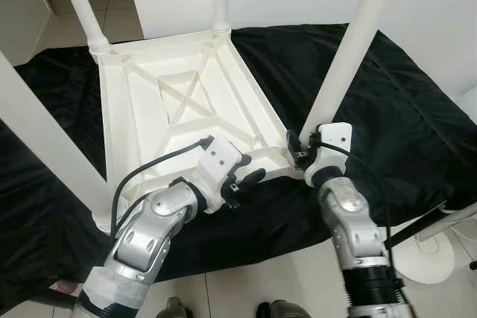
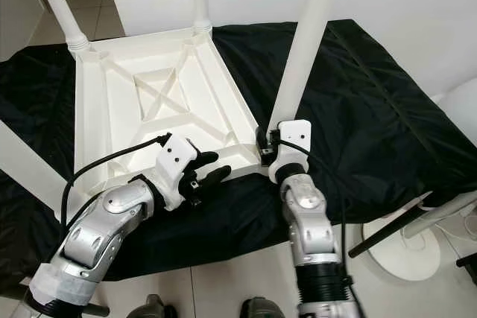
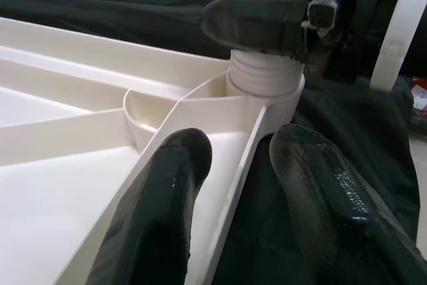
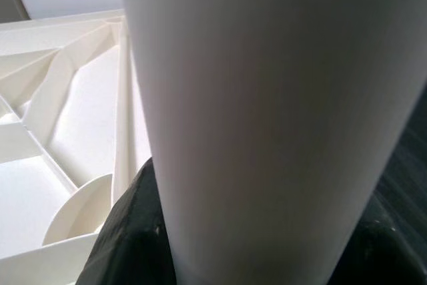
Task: Building children table
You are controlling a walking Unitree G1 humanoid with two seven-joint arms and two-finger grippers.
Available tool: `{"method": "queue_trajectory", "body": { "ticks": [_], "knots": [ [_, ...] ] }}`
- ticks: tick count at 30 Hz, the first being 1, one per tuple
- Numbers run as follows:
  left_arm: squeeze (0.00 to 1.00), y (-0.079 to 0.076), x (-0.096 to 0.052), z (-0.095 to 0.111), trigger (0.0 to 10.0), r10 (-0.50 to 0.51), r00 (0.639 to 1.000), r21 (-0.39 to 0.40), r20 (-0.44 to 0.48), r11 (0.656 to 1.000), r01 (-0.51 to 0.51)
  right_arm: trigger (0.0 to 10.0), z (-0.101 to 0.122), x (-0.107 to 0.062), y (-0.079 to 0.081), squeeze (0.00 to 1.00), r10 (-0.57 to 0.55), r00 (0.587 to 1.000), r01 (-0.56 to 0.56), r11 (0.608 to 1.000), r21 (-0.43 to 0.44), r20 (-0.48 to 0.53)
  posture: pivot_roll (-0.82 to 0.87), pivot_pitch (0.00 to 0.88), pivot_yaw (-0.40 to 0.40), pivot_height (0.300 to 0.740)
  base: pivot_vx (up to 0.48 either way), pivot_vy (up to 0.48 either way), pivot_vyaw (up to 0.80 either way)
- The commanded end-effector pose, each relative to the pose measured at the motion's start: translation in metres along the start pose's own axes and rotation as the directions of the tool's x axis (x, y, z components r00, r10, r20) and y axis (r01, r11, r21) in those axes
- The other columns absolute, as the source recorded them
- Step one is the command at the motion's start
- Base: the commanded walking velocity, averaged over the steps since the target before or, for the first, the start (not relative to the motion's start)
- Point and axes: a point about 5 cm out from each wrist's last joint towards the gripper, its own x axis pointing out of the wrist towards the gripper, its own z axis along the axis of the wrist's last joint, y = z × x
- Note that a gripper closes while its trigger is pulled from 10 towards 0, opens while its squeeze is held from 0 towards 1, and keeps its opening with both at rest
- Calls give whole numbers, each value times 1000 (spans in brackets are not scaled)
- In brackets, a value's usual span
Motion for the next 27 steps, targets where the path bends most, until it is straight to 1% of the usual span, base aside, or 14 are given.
{"method": "queue_trajectory", "body": {
  "ticks": [1,5,6,8,9,13,14,17,18,19,21,24,25,27],
  "knots": [
    [0,3,-2,-2,10000,30,1000,-1,-6,1000,-30,10000,-4,-1,10,0,-7,1000,8,999,40,-27,-81,63,17,740,0,0,0],
    [0,7,-2,-1,10000,37,999,5,-5,999,-37,10000,0,0,14,0,30,999,-29,999,39,-14,-82,65,21,740,0,0,0],
    [0,8,-1,-1,10000,38,999,8,-3,999,-38,10000,1,0,12,494,16,1000,-16,999,37,-8,-81,63,21,740,0,0,0],
    [0,8,-1,0,10000,39,999,10,-1,999,-39,10000,2,0,10,494,5,1000,-5,999,34,-4,-81,63,21,740,0,0,0],
    [0,9,-1,1,10000,41,999,10,1,999,-41,10000,4,0,9,1000,16,1000,-17,999,40,7,-81,63,21,740,0,0,0],
    [0,11,0,2,10000,45,999,11,4,999,-45,10000,8,-1,7,1000,11,1000,-12,1000,16,25,-83,64,27,740,0,0,0],
    [0,11,1,2,10000,45,999,13,7,999,-46,10000,8,-2,5,1000,-1,1000,2,1000,-10,22,-84,60,29,740,0,0,0],
    [0,12,2,3,10000,48,999,24,7,999,-48,10000,7,-4,0,1000,-5,1000,6,999,-36,12,-82,59,29,740,0,0,0],
    [0,12,2,2,10000,46,999,34,3,998,-46,10000,6,-4,-2,639,-2,1000,3,999,-48,12,-81,58,28,740,0,0,0],
    [0,11,2,2,10000,41,999,36,1,998,-41,10000,7,-4,-4,0,27,999,-26,998,-51,18,-82,58,28,740,0,0,0],
    [0,11,2,2,10000,37,999,37,1,999,-37,10000,7,-4,-5,0,48,999,-47,997,-53,22,-82,58,28,740,0,0,0],
    [0,10,-1,2,10000,27,1000,34,3,999,-27,10000,16,-7,-11,0,228,971,-223,972,-73,72,-84,59,31,740,0,0,0],
    [0,10,-1,2,10000,27,1000,34,3,999,-27,10000,16,-7,-11,0,228,971,-223,972,-73,72,-84,59,31,740,0,0,0],
    [0,10,-1,2,10000,23,1000,33,3,999,-23,10000,20,-8,-16,0,296,952,-289,954,-84,83,-88,62,31,740,0,0,0]
  ]
}}
